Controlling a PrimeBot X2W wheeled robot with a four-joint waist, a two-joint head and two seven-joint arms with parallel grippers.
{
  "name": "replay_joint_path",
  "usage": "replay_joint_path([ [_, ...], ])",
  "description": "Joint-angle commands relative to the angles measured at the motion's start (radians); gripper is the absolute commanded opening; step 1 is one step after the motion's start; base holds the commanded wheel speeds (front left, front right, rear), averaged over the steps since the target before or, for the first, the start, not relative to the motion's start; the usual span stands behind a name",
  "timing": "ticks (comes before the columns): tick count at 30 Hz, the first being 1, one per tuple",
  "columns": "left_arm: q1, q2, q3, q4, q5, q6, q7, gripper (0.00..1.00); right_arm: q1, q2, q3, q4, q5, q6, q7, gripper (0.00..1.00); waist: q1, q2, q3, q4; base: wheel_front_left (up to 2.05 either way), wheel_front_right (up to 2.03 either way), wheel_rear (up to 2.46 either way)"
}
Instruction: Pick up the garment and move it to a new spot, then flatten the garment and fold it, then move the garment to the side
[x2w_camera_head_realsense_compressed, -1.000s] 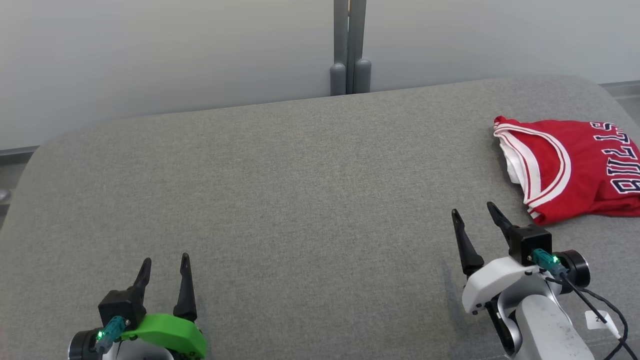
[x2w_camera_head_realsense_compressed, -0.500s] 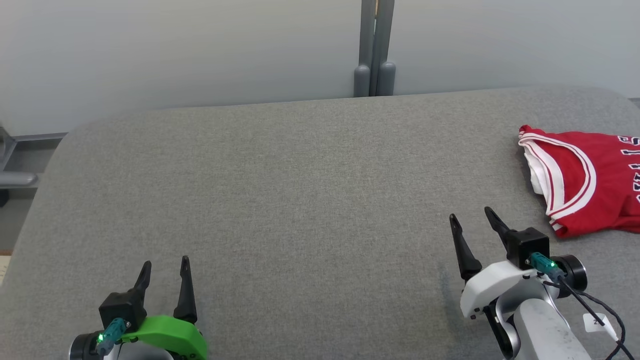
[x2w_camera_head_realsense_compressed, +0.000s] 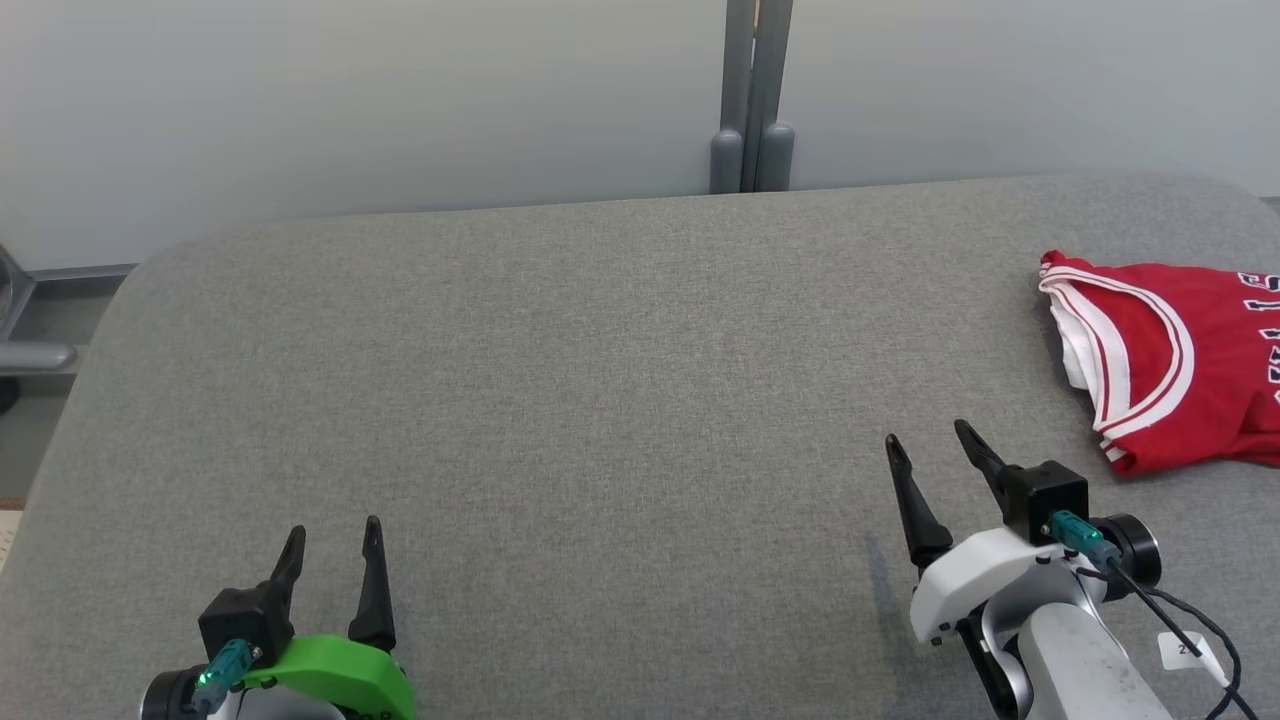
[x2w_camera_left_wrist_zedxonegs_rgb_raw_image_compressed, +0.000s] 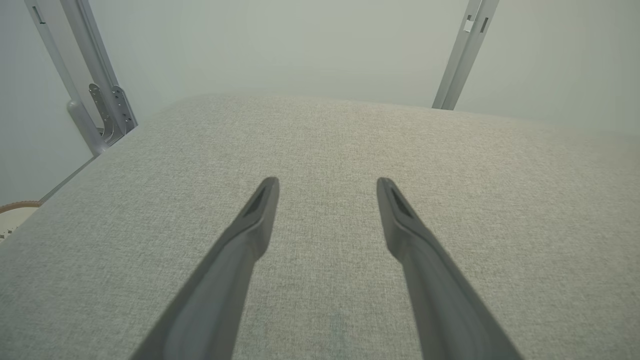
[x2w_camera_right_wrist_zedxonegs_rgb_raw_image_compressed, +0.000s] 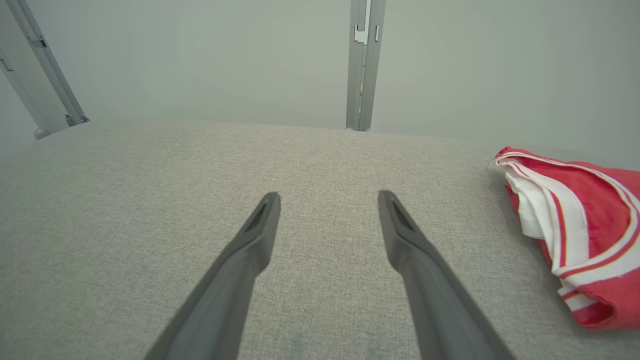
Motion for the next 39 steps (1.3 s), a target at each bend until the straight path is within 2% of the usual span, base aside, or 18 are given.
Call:
replay_joint_path([
  [1, 0.010, 0.005, 0.000, -0.001, -0.007, -0.004, 0.001, 1.00, 0.011, -0.003, 0.001, 0.000, 0.001, 0.000, 0.001, 1.00, 0.0000, 0.0000, 0.000, 0.000, 0.00, 0.00, 0.00],
  [9, 0.008, 0.005, -0.006, -0.006, -0.018, -0.014, 0.001, 1.00, 0.005, -0.003, -0.003, 0.013, 0.002, 0.000, 0.000, 1.00, 0.0000, 0.0000, 0.001, -0.001, 0.00, 0.00, 0.00],
  [10, -0.001, 0.000, -0.005, -0.003, -0.014, -0.012, 0.001, 0.00, 0.000, 0.000, -0.004, 0.011, 0.001, 0.000, 0.000, 0.00, 0.0000, 0.0000, 0.001, -0.001, 0.00, 0.00, 0.00],
  [14, 0.012, -0.006, -0.001, 0.029, -0.024, -0.012, 0.006, 0.00, 0.023, 0.005, -0.008, 0.041, 0.012, 0.000, 0.006, 0.00, 0.0000, 0.0000, 0.001, -0.001, 0.00, 0.00, 0.00],
  [39, -0.004, -0.003, 0.042, -0.047, -0.445, -0.025, 0.122, 0.00, 0.051, 0.003, -0.056, -0.053, 0.482, 0.000, 0.113, 0.00, 0.0000, 0.0000, 0.005, -0.010, 0.00, 0.00, 0.00],
])
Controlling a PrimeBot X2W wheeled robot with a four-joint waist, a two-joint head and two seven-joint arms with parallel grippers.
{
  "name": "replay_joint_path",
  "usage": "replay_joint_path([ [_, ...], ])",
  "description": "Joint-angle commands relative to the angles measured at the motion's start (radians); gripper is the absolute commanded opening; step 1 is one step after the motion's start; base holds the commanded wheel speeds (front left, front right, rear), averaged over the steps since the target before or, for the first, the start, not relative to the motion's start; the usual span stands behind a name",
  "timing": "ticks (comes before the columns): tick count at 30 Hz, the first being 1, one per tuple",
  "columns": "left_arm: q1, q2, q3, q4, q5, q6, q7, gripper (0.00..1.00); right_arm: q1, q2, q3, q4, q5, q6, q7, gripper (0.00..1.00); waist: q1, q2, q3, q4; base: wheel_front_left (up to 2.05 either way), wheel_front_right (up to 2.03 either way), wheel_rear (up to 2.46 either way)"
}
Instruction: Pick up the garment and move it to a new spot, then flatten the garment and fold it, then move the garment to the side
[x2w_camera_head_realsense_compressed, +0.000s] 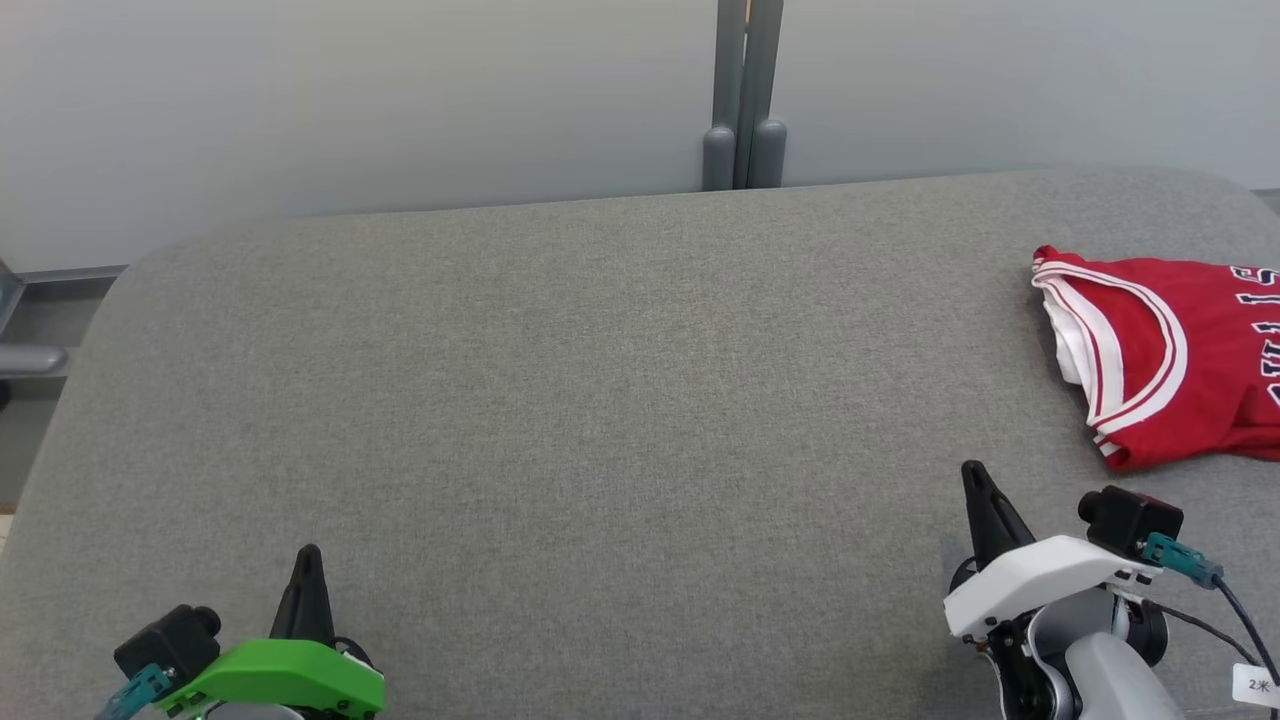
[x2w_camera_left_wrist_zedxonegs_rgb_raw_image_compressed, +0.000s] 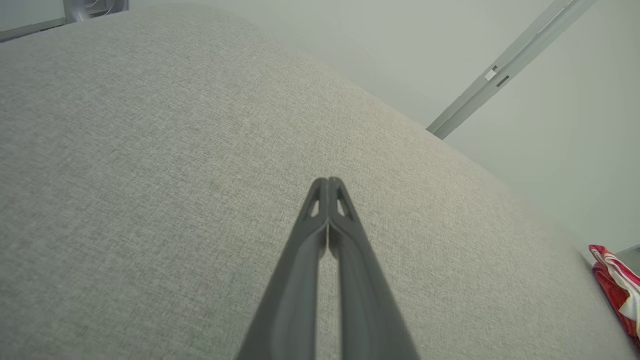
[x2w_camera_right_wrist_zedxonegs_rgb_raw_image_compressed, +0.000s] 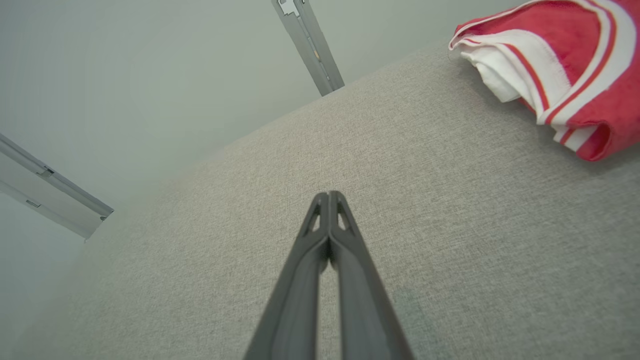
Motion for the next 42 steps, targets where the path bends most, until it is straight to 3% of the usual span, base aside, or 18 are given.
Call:
replay_joint_path([
  [1, -0.029, 0.005, 0.007, -0.023, -0.044, -0.006, 0.010, 0.00, -0.008, -0.005, -0.008, -0.026, 0.049, 0.000, 0.010, 0.00, 0.0000, 0.0000, 0.000, -0.001, 0.00, 0.00, 0.00],
  [42, -0.050, 0.009, 0.060, -0.109, -0.534, -0.021, 0.149, 0.00, 0.025, -0.008, -0.067, -0.131, 0.595, 0.000, 0.138, 0.00, 0.0000, 0.0000, 0.007, -0.016, 0.00, 0.00, 0.00],
])
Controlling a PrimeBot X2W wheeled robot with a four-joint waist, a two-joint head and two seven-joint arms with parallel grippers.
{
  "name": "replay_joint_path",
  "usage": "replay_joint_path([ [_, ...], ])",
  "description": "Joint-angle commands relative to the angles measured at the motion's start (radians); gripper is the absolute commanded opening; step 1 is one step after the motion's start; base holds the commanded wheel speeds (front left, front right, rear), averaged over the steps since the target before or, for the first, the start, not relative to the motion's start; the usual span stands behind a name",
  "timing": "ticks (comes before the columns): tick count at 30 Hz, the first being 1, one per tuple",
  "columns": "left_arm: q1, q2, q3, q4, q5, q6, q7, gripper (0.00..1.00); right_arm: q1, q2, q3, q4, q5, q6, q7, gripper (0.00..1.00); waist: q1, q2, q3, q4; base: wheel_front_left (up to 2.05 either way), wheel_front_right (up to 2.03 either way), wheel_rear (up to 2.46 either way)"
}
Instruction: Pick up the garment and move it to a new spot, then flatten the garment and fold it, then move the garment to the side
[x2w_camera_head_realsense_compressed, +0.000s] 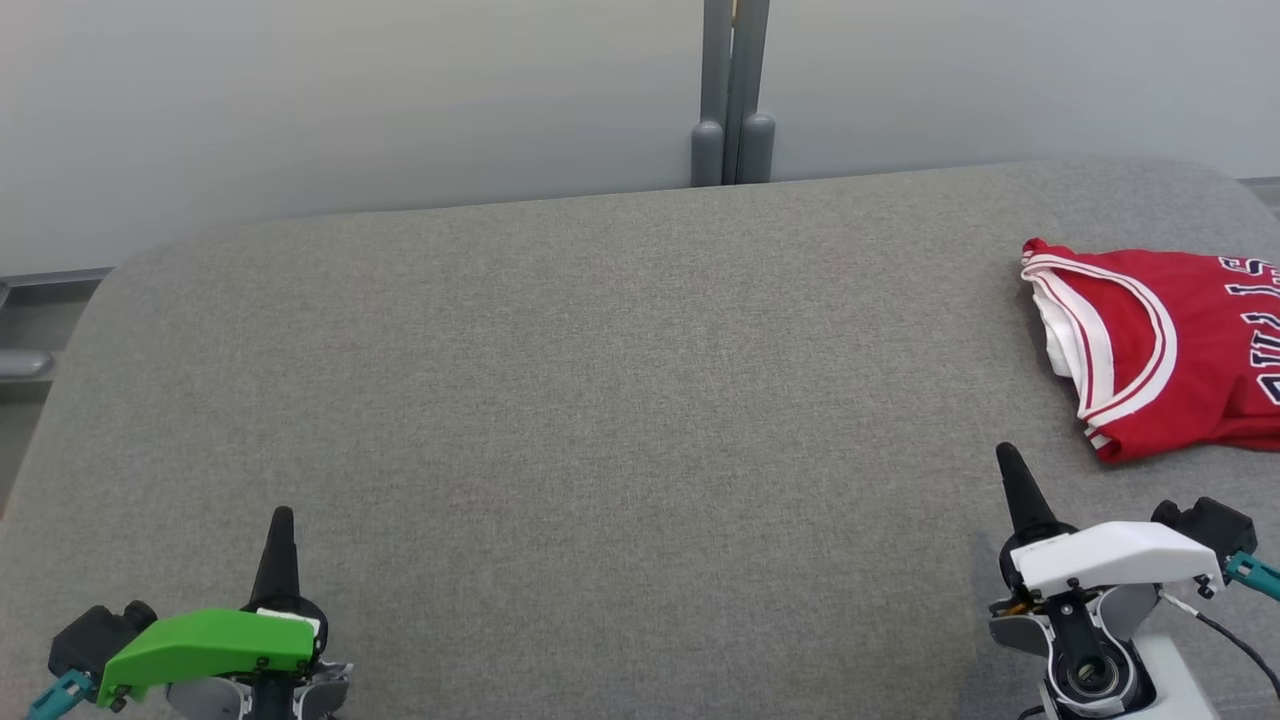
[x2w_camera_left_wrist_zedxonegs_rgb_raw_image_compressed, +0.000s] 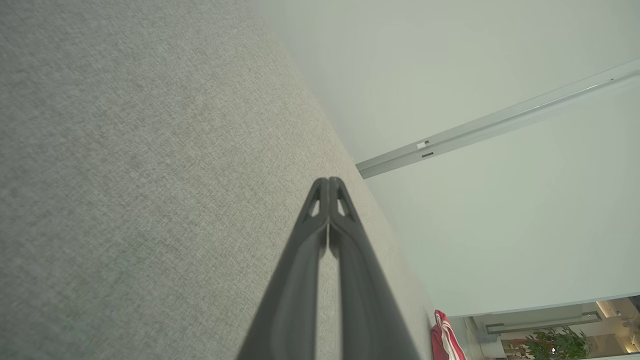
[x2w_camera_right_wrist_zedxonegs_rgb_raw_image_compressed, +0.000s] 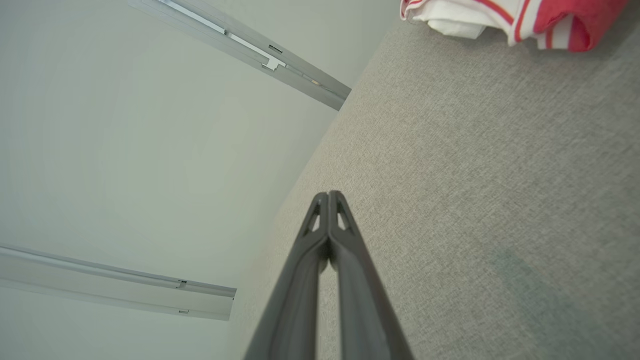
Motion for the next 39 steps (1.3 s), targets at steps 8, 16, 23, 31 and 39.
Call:
replay_joint_path([
  [8, -0.031, 0.008, 0.012, -0.026, -0.093, -0.007, 0.024, 0.00, 0.007, -0.006, -0.013, -0.031, 0.103, 0.000, 0.025, 0.00, 0.0000, 0.0000, 0.001, -0.003, 0.00, 0.00, 0.00],
  [16, -0.033, 0.009, 0.022, -0.040, -0.177, -0.010, 0.047, 0.00, 0.012, -0.007, -0.023, -0.049, 0.194, 0.000, 0.047, 0.00, 0.0000, 0.0000, 0.003, -0.006, 0.00, 0.00, 0.00],
  [23, -0.035, 0.009, 0.028, -0.050, -0.235, -0.011, 0.064, 0.00, 0.017, -0.007, -0.030, -0.061, 0.259, 0.000, 0.061, 0.00, 0.0000, 0.0000, 0.004, -0.009, 0.00, 0.00, 0.00],
  [31, -0.036, 0.009, 0.034, -0.059, -0.290, -0.012, 0.079, 0.00, 0.020, -0.007, -0.037, -0.073, 0.321, 0.000, 0.077, 0.00, 0.0000, 0.0000, 0.005, -0.012, 0.00, 0.00, 0.00],
  [39, -0.039, 0.010, 0.040, -0.070, -0.350, -0.015, 0.096, 0.00, 0.026, -0.008, -0.044, -0.085, 0.387, 0.000, 0.092, 0.00, 0.0000, 0.0000, 0.006, -0.015, 0.00, 0.00, 0.00],
])
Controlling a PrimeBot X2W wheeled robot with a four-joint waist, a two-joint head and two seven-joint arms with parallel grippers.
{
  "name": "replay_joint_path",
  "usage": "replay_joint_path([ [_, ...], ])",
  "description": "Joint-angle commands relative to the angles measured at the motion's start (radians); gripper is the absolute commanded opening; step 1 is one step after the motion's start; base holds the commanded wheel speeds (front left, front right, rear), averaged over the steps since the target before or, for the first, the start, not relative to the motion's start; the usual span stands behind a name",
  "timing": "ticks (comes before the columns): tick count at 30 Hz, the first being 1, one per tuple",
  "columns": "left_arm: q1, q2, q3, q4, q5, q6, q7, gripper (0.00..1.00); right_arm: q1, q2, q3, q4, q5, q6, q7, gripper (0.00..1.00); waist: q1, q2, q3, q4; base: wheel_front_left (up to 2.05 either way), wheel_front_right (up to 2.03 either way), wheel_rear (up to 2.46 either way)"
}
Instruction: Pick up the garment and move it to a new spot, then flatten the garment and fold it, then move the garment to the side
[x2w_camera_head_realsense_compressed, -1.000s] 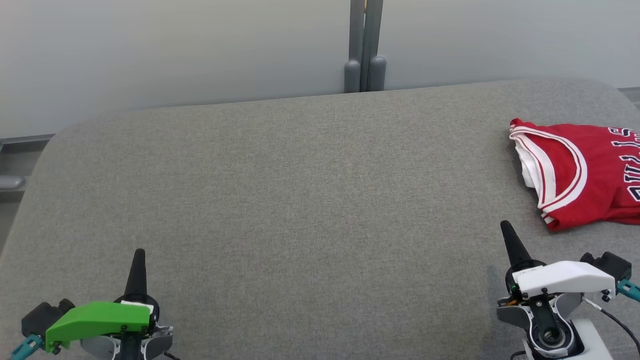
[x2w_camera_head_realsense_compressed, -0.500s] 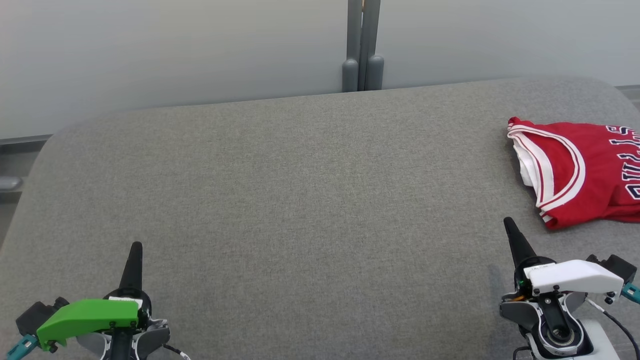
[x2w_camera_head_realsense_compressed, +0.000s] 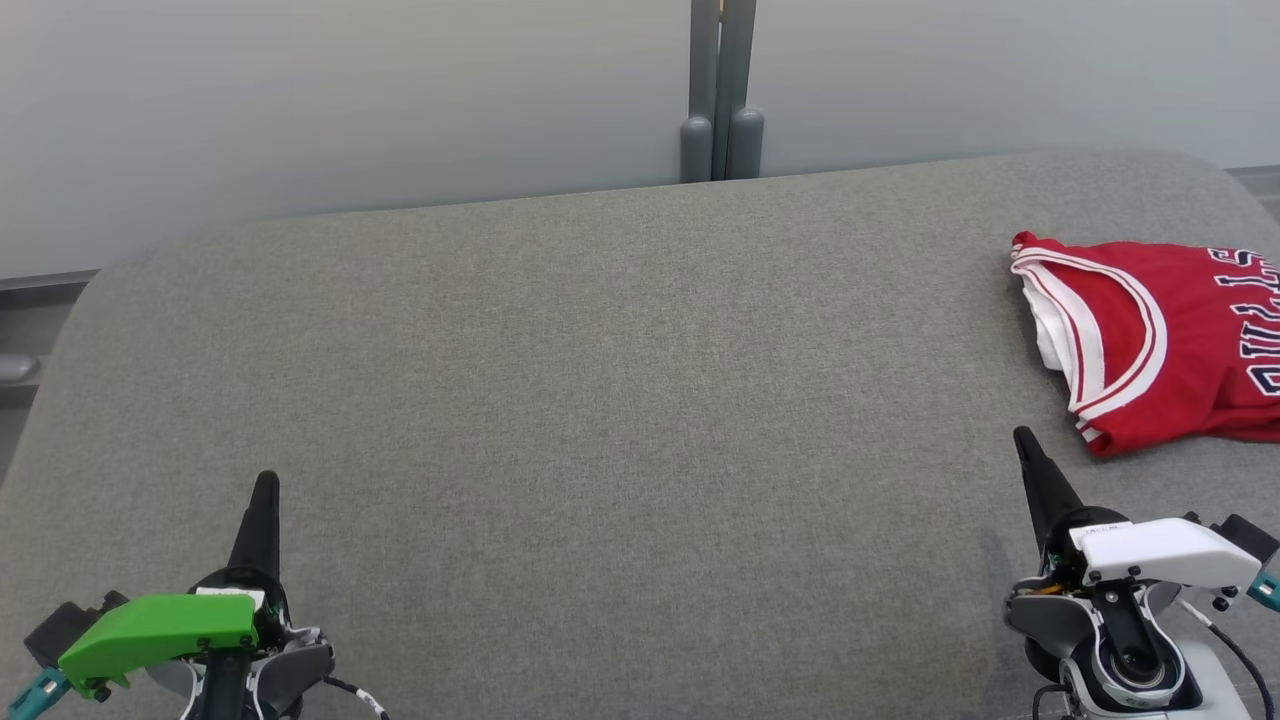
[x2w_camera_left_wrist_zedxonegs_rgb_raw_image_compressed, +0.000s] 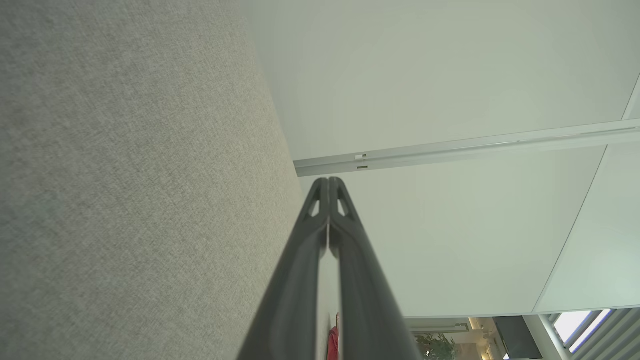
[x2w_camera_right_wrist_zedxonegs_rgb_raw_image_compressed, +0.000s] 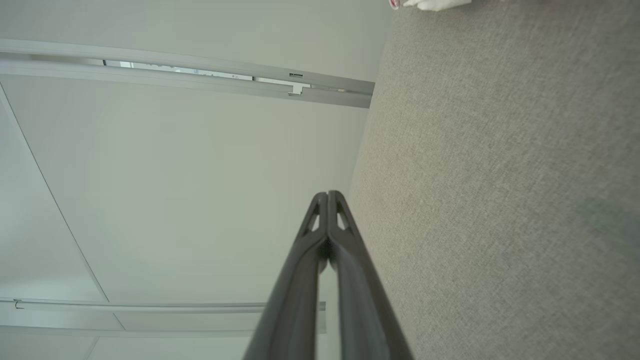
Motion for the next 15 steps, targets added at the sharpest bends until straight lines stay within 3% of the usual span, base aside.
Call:
replay_joint_path([
  [1, -0.020, 0.008, 0.004, -0.010, -0.029, -0.006, 0.006, 0.00, 0.009, -0.006, -0.005, -0.012, 0.025, 0.000, 0.007, 0.00, 0.0000, 0.0000, 0.000, -0.001, 0.00, 0.00, 0.00],
  [15, -0.024, 0.008, 0.015, -0.025, -0.122, -0.011, 0.033, 0.00, 0.017, -0.006, -0.017, -0.032, 0.131, 0.000, 0.033, 0.00, 0.0000, 0.0000, 0.002, -0.006, 0.00, 0.00, 0.00],
])
